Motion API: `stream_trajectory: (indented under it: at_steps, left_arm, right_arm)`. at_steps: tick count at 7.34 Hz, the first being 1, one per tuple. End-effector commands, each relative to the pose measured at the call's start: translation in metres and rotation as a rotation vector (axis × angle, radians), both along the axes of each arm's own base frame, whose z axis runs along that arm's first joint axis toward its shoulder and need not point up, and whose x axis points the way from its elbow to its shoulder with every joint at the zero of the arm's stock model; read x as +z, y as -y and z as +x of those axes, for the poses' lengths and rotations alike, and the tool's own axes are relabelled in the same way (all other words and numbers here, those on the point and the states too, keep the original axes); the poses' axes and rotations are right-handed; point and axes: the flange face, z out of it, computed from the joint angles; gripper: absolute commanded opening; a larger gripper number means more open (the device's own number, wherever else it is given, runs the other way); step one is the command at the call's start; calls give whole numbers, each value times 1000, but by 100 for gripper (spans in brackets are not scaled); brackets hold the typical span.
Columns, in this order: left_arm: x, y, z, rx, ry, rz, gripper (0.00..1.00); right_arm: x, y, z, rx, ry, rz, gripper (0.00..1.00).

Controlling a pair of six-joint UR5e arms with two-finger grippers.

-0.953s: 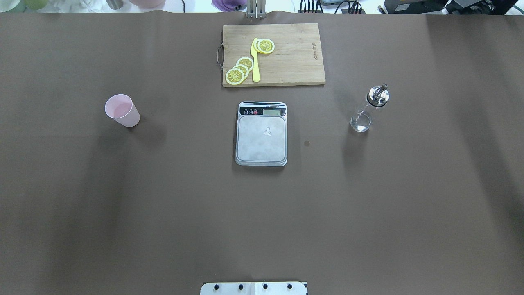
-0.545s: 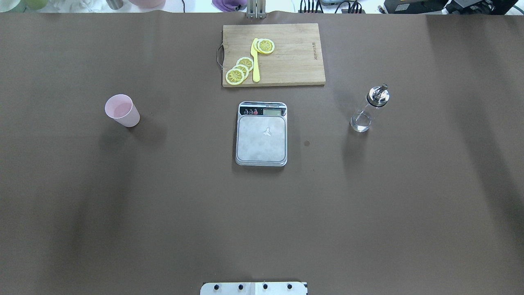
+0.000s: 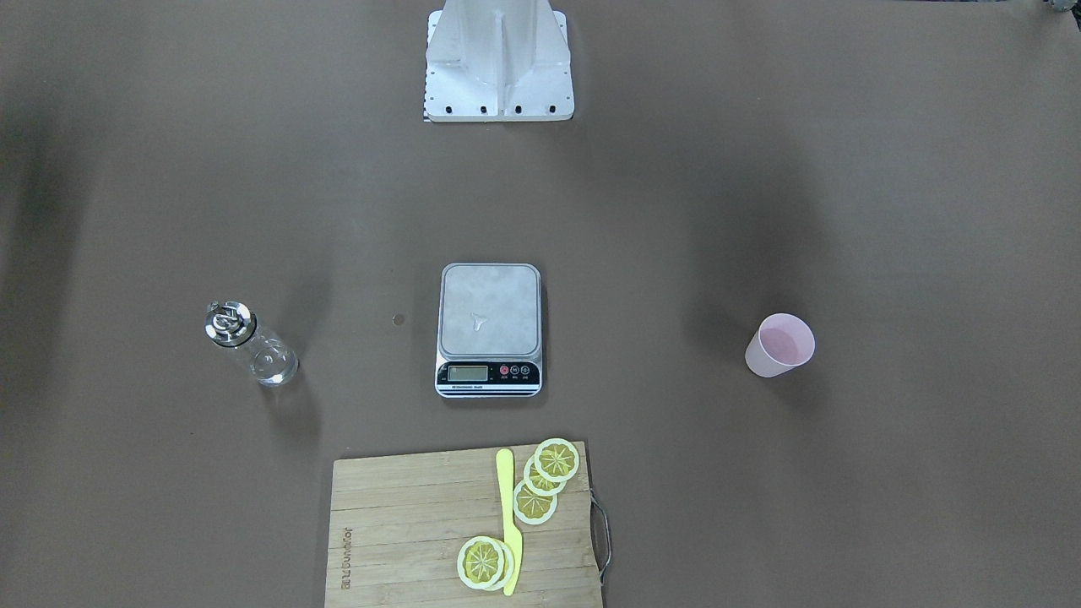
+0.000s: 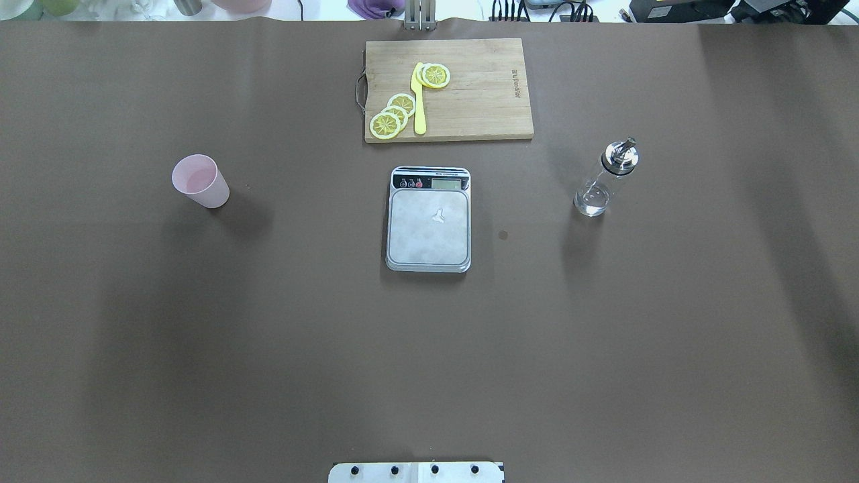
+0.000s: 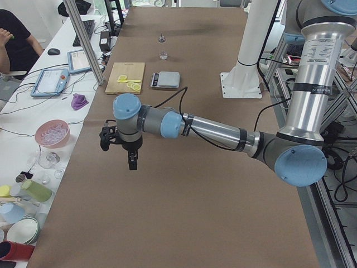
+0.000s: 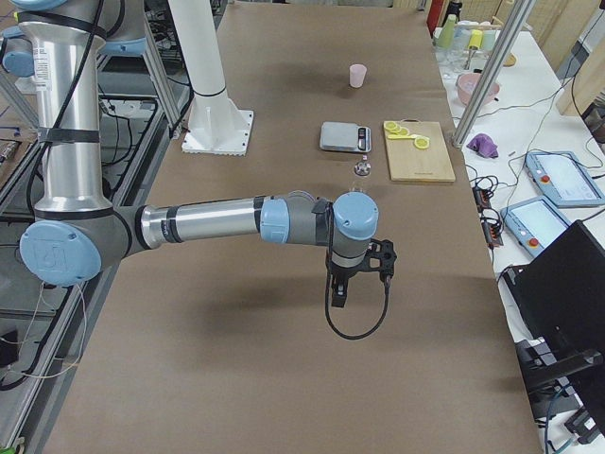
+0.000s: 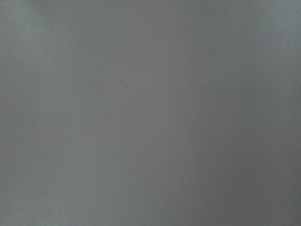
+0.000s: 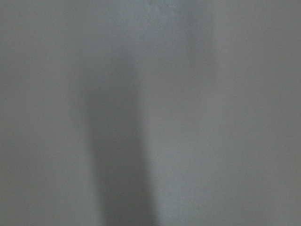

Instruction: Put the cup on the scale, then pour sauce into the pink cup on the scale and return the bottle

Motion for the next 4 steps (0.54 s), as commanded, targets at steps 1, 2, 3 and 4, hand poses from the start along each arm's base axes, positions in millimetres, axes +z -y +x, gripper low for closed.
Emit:
stream_trajectory:
  at_steps: [1,2,3,4]
  left_arm:
    - [-84,22,89,-40,-51,-42,98]
    - [-96,21,142,-11,-55,-77,98]
    - [-102,15,187,5,-16,-82,98]
    - [-110,8,247,11,11,-72,97]
  right_arm:
    - [-1,0,0,2,-1,-1,100]
    - [-1,0,0,3,-1,-2,100]
    - [-2,1,-1,2,-1,1,100]
    - [-2,2,-1,0,-1,1,100]
